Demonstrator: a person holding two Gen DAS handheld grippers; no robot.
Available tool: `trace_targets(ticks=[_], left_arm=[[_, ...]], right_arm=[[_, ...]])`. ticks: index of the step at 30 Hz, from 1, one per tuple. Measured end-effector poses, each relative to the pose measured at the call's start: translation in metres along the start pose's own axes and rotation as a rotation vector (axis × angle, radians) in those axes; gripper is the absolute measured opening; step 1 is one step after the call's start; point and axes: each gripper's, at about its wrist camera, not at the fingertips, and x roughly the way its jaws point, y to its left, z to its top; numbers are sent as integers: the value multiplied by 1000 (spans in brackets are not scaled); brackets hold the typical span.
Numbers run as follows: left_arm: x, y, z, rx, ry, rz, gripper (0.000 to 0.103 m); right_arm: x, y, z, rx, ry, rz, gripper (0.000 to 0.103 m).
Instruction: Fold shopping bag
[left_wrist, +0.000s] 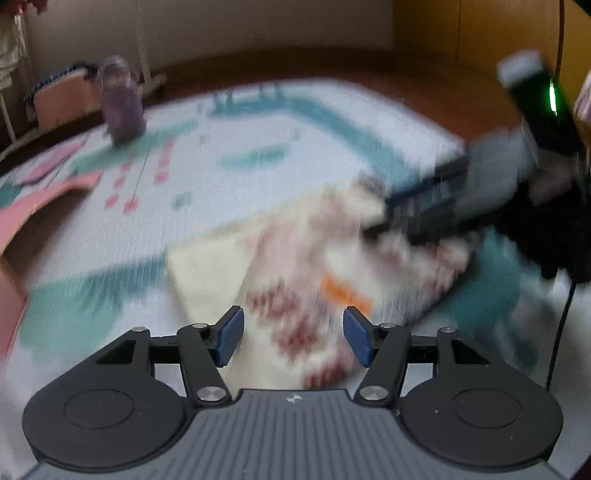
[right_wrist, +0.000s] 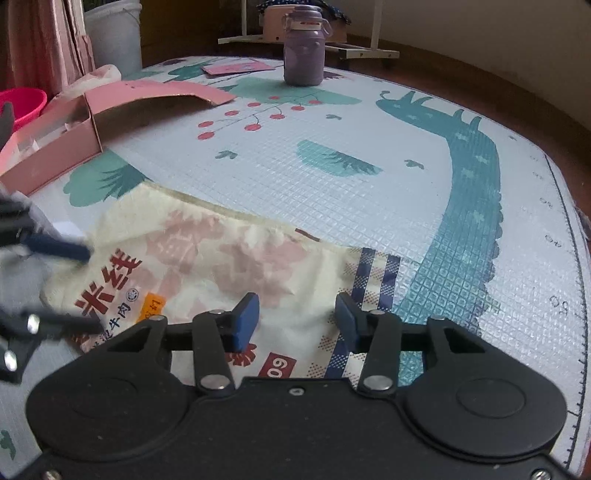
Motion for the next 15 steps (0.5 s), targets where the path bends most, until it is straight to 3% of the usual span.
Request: trace_targets(ticks=[5,7,15], left_arm=[[47,26,27,-111,16,-6,59],[61,30,23,-89,17,0,60],[41,37,3,-20,28,22,60]], right_arm=[[4,-1,1,-1,-13,9,47],[6,-1,2,-3,-25,5,47],[8,-12,3,28,-34,-8,39]])
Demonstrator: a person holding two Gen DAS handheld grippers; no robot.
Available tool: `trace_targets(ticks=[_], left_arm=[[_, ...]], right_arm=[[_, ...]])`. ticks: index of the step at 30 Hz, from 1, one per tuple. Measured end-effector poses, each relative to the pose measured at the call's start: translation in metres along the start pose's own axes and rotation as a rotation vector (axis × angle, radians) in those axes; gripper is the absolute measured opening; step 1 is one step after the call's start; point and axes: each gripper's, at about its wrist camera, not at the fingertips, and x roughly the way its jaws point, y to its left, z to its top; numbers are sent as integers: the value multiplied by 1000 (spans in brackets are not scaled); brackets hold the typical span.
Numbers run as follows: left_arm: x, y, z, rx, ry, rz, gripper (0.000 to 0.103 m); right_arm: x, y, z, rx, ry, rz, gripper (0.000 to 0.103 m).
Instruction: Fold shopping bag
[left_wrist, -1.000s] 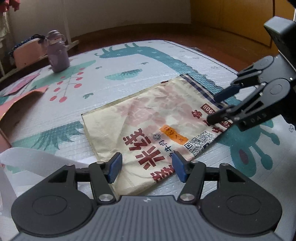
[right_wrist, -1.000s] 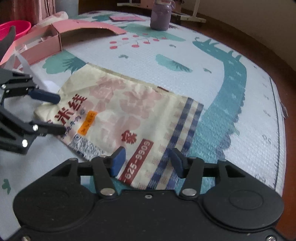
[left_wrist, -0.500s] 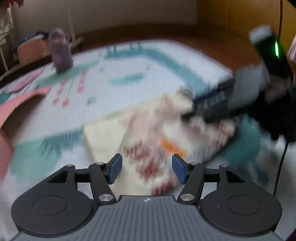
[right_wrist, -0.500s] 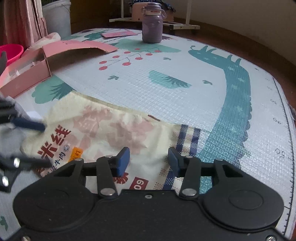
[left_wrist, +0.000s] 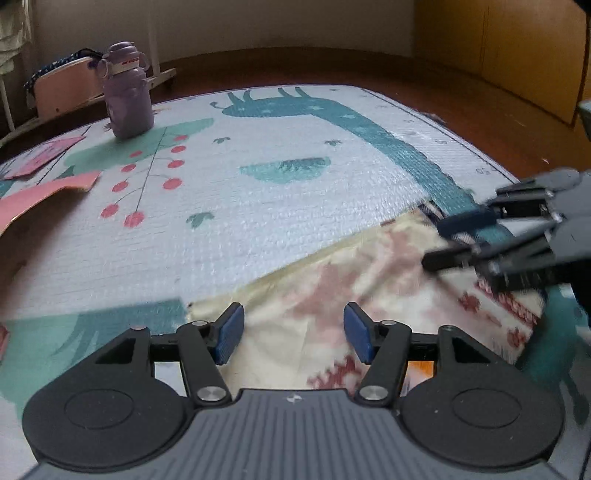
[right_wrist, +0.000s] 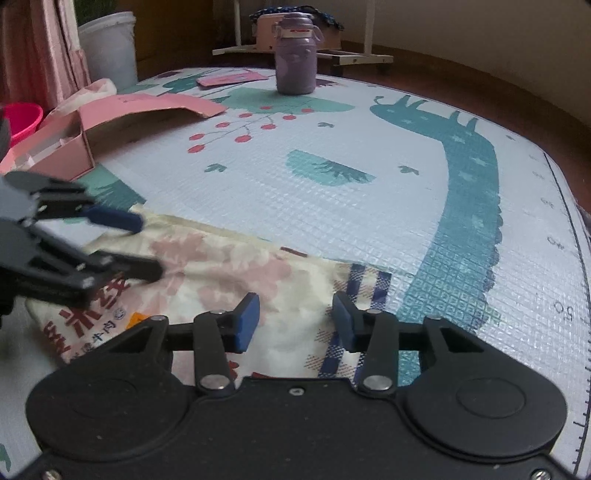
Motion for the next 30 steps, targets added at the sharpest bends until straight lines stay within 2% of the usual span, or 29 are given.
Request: trace_targets(ticks=[10,14,16,18,19,23,26,28,30], left_arm=[[-45,-12,-40,19,7,27,60],[-66,-20,-51,73,41,56,60],[-73,-21,-53,96,54,64,61],[-91,-18,-57,68,-6,69,61],[-102,-13,-59,28,-53,66,61],[-122,4,-58,-104,-145,35,61],[-133,11,-52,-158,-188,3,61],[-139,14,-47,-187,-209,-15,61],[-141,15,-46,-207,-221,-29,61]], right_arm=[[-25,11,-14,-24,78,-65,40],[-31,17,-19,-50,101,-104,41],[-37,25,-17,-99,118,-154,39],[-48,33,-16,-128,100,-149,37],[-57,41,-15,-159,80,-147,37],[-84,88,-18,-375,7,-125,39],[-86,126,-30,-597,15,-113,41],[-77,153,-49,-808,52,-137,42],[-71,157,-53,-858,63,-152,42]])
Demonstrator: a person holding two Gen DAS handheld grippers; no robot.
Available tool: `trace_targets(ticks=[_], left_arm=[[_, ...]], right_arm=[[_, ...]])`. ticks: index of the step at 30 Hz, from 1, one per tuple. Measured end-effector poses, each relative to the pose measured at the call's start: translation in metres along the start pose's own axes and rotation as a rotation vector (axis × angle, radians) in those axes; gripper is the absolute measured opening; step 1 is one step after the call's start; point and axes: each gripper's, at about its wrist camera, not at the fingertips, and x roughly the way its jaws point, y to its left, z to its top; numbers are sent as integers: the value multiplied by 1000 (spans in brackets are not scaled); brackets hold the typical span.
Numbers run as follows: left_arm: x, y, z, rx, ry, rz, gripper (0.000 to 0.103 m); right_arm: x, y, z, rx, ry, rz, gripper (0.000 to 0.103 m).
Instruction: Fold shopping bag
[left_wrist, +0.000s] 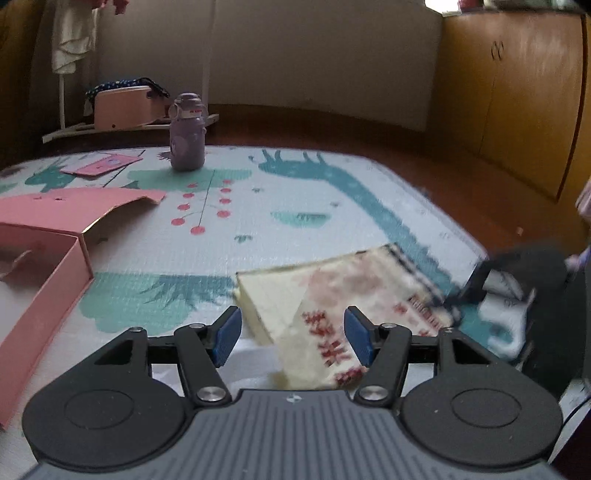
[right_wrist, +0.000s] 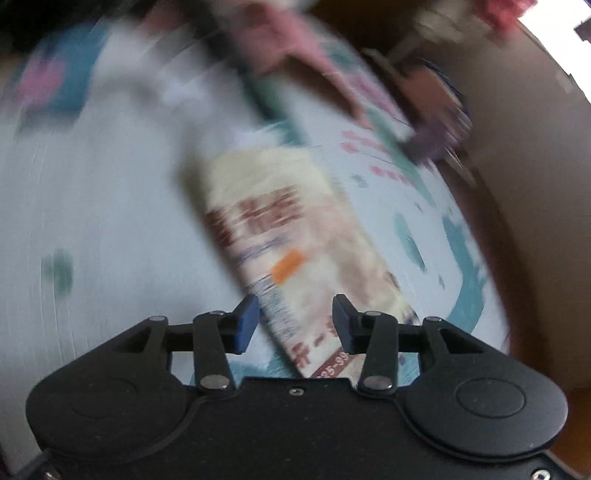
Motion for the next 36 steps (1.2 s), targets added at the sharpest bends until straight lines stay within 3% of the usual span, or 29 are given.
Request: trace_targets(ticks=[6,10,15,17,19,25,33,35,36], left_arm=[[11,5,-9,-58,29,-51,61],[25,9,-24,-147,42,-138,61],[45,17,-34,-341,-27,-316,61],[52,18,-37,-374,-4,-295,61],[63,21,-42,-407,56,-228,61],[73,39,-47,-548,76,-295,61],[70,34,-44,-611,69,-358,61],[72,35,-48,-623,83,-360,61],[73,36,-48,-628,84,-358,61]], right_arm=[[15,11,4,-109,32,-35,42],[20,12,9,-131,38,-49,39],[21,24,9,-196,42,-85,38],[22,28,10,-224,40,-97,38],[23,31,12,-241,37,-104,39],[30,40,21,-313,16,-129,39],[32,31,27,-287,31,-120,38],[31,21,23,-255,55,-110,42],[31,18,21,-255,60,-114,49]])
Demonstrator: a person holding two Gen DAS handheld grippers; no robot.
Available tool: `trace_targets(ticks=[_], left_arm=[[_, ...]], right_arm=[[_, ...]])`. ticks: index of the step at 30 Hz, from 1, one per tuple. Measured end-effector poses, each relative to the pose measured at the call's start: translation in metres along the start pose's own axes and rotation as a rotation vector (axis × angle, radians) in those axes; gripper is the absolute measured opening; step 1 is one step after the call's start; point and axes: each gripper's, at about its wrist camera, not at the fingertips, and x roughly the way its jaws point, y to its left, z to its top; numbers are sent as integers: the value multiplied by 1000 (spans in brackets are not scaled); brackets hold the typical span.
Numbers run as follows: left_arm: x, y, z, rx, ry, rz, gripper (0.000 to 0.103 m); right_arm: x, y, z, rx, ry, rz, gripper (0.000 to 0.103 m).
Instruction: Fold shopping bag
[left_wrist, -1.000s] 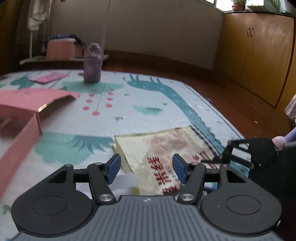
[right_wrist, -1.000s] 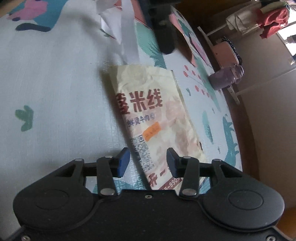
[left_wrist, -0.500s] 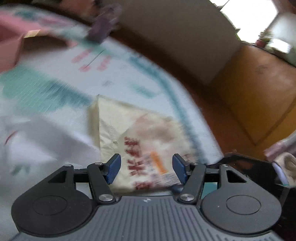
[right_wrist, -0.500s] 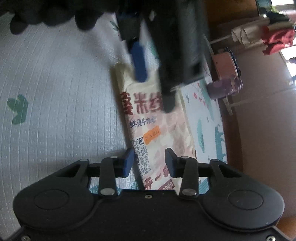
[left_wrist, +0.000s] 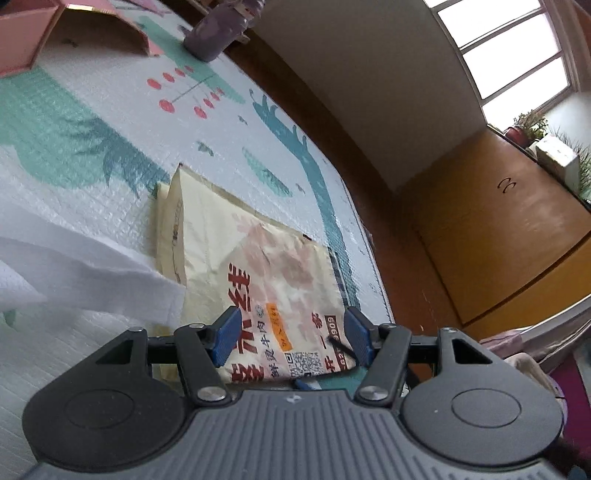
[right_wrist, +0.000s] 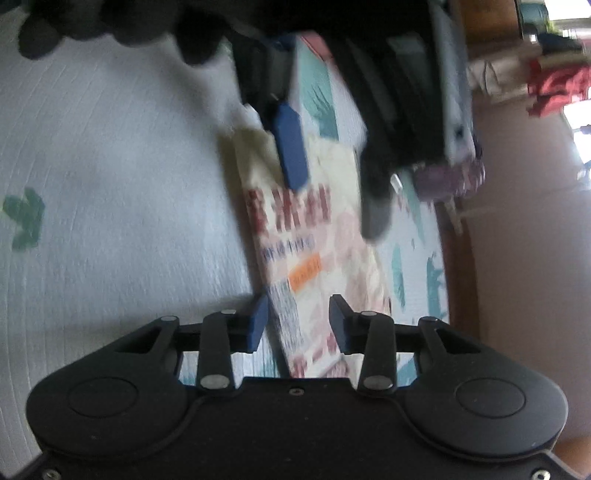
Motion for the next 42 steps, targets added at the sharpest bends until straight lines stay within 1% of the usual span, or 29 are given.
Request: trace_targets(ticks=[2,4,6,7,8,9,10,11,12,14,15,16,17,18,19,20,21,22,24,27,30,33,35,38,39,40,41,42], left_arm=[[-2,2,1,-15,-9,-21,61],[-7,4,3,-43,-29,-52,61],[-12,7,4,-71,-48,-84,61],[-8,10,7,-81,-47,-93,61],[-5,12,8,-107,15,-157,61],[-4,10,6,-117,63,-196,61],[-3,8,5,-118,97,-215,61],[-1,5,1,-130,152,-220,61],[-1,3,-1,-142,176,-211,61],[-1,3,-9,-193,191,-133,61],[-3,6,-14,-227,187,-80,61],[-4,7,-17,-238,185,-61,58],[-7,10,-20,-265,163,-35,57],[-9,13,-22,-288,139,-17,53],[-12,16,-23,-322,104,8,51],[-18,17,-23,-355,36,45,51],[-27,19,-25,-375,-59,97,51],[-30,20,-25,-387,-93,109,50],[-31,29,-24,-441,-119,77,50],[-33,33,-22,-462,-182,71,50],[-37,33,-23,-463,-251,109,50],[-35,32,-21,-464,-276,125,50],[-32,33,-20,-462,-304,111,50],[-24,35,-18,-456,-346,83,50],[-22,35,-16,-435,-347,82,48],[-24,36,-13,-419,-343,84,33],[-20,37,-11,-404,-330,88,28],[-15,38,-10,-396,-314,92,20]], right_arm=[[2,-6,-7,-10,9,-8,51],[3,-8,-10,-21,-6,-1,51],[4,-6,-6,-43,-6,-12,50],[5,-5,-4,-29,-4,-10,49],[7,-6,-4,-14,-3,-7,47],[9,-10,-3,16,-3,2,47],[11,-15,-3,53,-4,18,47],[12,-21,-6,86,-5,34,47],[13,-25,-9,111,-7,46,47],[16,-25,-16,129,-8,52,47],[17,-25,-15,135,-7,52,47],[17,-24,-15,139,-5,51,47],[15,-23,-17,142,-4,49,47],[14,-22,-18,149,-2,49,47],[13,-22,-18,159,-1,52,47],[12,-23,-19,171,0,56,47],[12,-23,-20,179,0,59,47],[13,-24,-21,185,0,61,47],[10,-22,-23,194,1,63,47],[3,-20,-27,199,3,64,47],[2,-21,-27,208,8,66,47],[-1,-20,-27,221,14,68,47],[-1,-26,-29,275,17,93,47],[2,-40,-38,405,15,160,47],[2,-42,-39,424,15,172,47],[2,-42,-40,432,14,178,47],[2,-41,-40,431,13,175,47],[2,-40,-40,429,10,171,47]])
